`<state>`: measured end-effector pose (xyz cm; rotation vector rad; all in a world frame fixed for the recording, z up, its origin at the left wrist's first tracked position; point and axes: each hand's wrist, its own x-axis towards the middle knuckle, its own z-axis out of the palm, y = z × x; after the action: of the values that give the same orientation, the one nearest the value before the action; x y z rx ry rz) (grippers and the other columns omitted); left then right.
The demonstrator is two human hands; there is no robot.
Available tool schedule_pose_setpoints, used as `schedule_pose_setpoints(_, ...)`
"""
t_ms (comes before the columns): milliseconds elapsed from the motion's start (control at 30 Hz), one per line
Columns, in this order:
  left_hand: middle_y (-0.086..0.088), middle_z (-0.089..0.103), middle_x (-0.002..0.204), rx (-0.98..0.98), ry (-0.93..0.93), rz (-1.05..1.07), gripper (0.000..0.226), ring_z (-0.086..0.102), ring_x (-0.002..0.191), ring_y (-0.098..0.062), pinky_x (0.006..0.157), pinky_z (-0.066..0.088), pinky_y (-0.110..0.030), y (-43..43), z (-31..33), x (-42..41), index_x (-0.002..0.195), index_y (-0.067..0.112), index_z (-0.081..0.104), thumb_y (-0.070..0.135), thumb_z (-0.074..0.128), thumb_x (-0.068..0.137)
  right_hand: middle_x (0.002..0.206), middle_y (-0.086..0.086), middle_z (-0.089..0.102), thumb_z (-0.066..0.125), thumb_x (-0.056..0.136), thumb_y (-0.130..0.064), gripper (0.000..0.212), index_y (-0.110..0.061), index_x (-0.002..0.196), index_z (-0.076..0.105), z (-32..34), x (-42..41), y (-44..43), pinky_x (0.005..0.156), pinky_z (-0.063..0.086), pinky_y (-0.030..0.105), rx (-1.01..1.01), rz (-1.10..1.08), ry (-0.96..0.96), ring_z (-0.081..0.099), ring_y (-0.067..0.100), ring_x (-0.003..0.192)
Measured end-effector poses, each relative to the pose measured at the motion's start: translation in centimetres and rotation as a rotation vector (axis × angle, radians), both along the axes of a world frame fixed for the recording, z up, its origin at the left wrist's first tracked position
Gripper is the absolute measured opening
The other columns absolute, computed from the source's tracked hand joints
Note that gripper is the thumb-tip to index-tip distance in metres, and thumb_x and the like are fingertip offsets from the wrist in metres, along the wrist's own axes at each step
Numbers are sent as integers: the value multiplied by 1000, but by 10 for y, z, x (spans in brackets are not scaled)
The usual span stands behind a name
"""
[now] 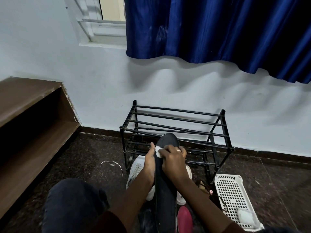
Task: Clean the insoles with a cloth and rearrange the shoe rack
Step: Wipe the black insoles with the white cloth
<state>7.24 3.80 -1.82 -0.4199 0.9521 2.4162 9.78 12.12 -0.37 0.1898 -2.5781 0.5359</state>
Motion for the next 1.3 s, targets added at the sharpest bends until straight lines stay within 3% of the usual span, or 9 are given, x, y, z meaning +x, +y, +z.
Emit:
schedule_pose_setpoints(67, -21, 68, 94, -52, -7, 1, 75, 69, 81, -28, 80, 52, -35, -4, -2, -4, 106, -4, 62, 61, 26, 94, 73, -2, 60, 55, 50, 2, 27, -17, 67, 67, -9, 12, 0, 86, 30, 35, -49, 60, 35, 59, 19, 61)
schedule_pose_setpoints(167, -28, 60, 119, -100, -12, 45, 80, 59, 109, -38, 99, 46, -46, -6, -4, -11, 118, -5, 59, 65, 36, 88, 77, -1, 61, 59, 56, 5, 29, -15, 75, 68, -15, 29, 1, 76, 28, 26, -132, 156, 87, 51, 13, 72)
schedule_pose_setpoints(333, -29, 60, 118, -108, -31, 92, 79, 57, 110, -40, 100, 43, -51, -7, -2, -16, 113, -4, 62, 66, 33, 89, 82, -1, 62, 58, 69, -2, 23, -15, 84, 68, -22, 33, -1, 77, 30, 27, -110, 169, 157, 49, 12, 77)
schedule_pose_setpoints(500, -19, 67, 85, -16, -30, -6, 78, 68, 77, -27, 80, 47, -34, -4, -5, -4, 80, 1, 75, 62, 29, 93, 73, 0, 61, 46, 73, -18, 23, -17, 72, 70, -10, -1, 0, 71, 44, 33, 48, -3, 117, 57, 22, 60)
schedule_pose_setpoints(600, -18, 70, 85, 42, -2, -29, 68, 70, 76, -25, 76, 49, -33, 4, -4, 2, 85, 3, 75, 53, 29, 96, 68, 1, 60, 60, 60, -13, 10, -18, 64, 68, 4, -23, 5, 75, 45, 35, 124, -61, 78, 58, 26, 56)
schedule_pose_setpoints(733, -17, 68, 93, 80, -10, -44, 57, 68, 84, -26, 72, 56, -30, 8, 4, 7, 109, 5, 61, 53, 33, 95, 70, 5, 63, 69, 53, 1, 17, -13, 63, 68, 17, -40, 11, 69, 48, 41, 59, -117, -5, 59, 29, 55)
schedule_pose_setpoints(933, -16, 59, 94, 92, -18, 21, 65, 61, 88, -24, 75, 53, -27, 5, 6, 3, 99, 0, 61, 58, 35, 89, 75, 0, 64, 54, 53, 2, 30, -17, 69, 70, -1, -14, 3, 67, 44, 39, -33, 46, 25, 58, 27, 58)
schedule_pose_setpoints(1167, -19, 71, 76, -59, 11, -14, 83, 71, 63, -26, 49, 56, -27, -1, -1, -11, 74, -1, 75, 63, 24, 92, 75, -3, 64, 58, 51, 3, 31, -16, 73, 71, -21, 19, 0, 74, 35, 28, -54, 116, 119, 59, 18, 62)
schedule_pose_setpoints(1300, -16, 67, 74, -4, -14, -50, 79, 68, 66, -25, 61, 55, -26, -1, 7, -2, 83, 0, 72, 66, 29, 90, 76, -1, 65, 56, 67, -10, 16, -16, 74, 70, -17, 6, 2, 71, 38, 32, 61, 47, 143, 58, 23, 59)
